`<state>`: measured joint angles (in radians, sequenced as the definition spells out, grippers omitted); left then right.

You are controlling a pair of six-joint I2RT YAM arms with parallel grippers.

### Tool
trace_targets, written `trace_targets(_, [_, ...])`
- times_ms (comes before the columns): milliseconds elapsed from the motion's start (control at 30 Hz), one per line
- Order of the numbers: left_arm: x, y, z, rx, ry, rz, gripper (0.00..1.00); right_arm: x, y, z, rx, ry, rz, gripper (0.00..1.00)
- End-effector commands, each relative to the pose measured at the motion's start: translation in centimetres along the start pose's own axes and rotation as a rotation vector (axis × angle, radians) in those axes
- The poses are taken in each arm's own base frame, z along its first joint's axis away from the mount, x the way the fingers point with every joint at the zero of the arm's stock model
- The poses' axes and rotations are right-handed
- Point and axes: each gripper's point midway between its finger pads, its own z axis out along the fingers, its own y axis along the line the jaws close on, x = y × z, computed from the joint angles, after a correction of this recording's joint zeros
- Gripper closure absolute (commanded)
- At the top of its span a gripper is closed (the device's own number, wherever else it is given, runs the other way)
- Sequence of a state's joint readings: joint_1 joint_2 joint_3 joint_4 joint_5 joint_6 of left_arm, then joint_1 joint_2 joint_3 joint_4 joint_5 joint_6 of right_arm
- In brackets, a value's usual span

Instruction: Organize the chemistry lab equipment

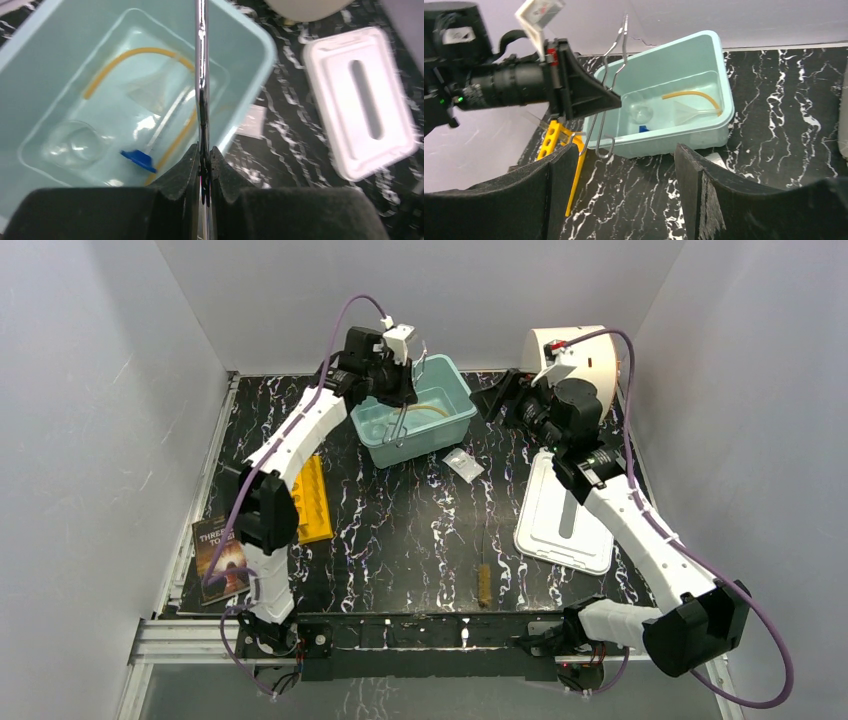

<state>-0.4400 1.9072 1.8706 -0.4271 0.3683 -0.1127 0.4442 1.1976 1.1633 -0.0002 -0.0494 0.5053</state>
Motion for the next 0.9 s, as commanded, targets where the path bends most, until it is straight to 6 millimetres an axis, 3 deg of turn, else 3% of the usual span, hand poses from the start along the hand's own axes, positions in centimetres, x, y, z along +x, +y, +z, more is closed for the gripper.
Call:
trace_targets(0, [-1.6, 3.9, 1.1, -0.146, 0.01, 0.168, 1.0, 0.5, -1.8, -0.9, 0.063, 0.016, -0.1, 0.22])
trace_targets(167, [-0.9, 5.9, 3.5, -0.178, 0.054, 0.257, 1.0, 1.9, -2.5, -1.6, 0.073, 0.05, -0.125, 0.22])
trace_targets(433, [-0.3, 5.0, 4.2, -0.077, 0.076, 0.318, 1.0, 3.8, -2.7, -2.1, 0.065, 0.069, -0.031, 0.22])
trace_targets(667, [2.9, 4.7, 5.9, 0.055, 0.142, 0.405, 1.0, 4.4, -2.4, -1.7, 0.053, 0.109, -0.014, 0.23])
trace_targets(867, [5.7, 3.9, 5.6, 0.169, 0.229, 0.403, 1.0, 4.6, -2.2, -2.0, 0.05, 0.128, -0.018, 0.23])
